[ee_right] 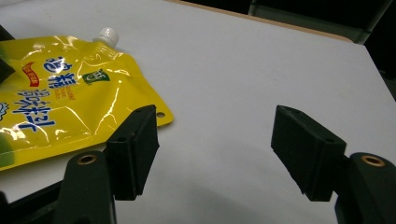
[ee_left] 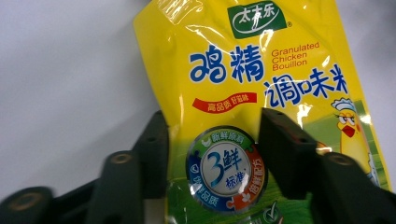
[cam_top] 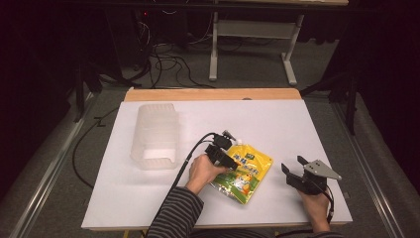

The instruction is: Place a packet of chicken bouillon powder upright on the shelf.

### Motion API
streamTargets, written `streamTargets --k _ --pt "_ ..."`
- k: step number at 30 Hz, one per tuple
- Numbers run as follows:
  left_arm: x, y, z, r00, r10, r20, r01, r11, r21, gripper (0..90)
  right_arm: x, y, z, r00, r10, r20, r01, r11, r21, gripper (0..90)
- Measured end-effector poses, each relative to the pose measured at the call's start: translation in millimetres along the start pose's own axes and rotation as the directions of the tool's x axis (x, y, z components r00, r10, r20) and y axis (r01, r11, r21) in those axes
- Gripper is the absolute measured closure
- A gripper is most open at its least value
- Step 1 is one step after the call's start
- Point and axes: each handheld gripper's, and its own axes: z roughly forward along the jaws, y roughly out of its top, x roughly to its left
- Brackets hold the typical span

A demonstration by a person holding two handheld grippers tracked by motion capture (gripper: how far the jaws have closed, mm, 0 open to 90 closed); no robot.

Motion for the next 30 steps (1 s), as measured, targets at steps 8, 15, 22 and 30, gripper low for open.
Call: streamTargets --k 8,15,22,30 --pt "-5.0 0.0 -1.5 0.9968 0.057 -0.056 -0.057 0.9983 0.013 85.8 0.4 0.1 0.5 1.0 -0.004 0.002 0.004 1.0 0.002 32.7" --pt "-8.7 -0.9 -9.3 0.9943 0.085 -0.064 -0.086 0.9961 -0.017 90.0 0.6 0.2 0.6 1.0 0.004 0.003 -0.004 1.0 0.006 32.7" --pt "-18.8 0.2 -32.1 0.9921 0.117 -0.047 -0.12 0.9891 -0.085 90.0 0.1 0.2 0.8 1.0 0.001 0.003 -0.001 1.0 0.005 32.7" --pt "-31.0 0.1 -64.5 0.9859 0.158 -0.055 -0.165 0.9706 -0.175 90.0 -0.1 0.3 0.8 1.0 0.0 0.004 0.0 1.0 0.005 32.7"
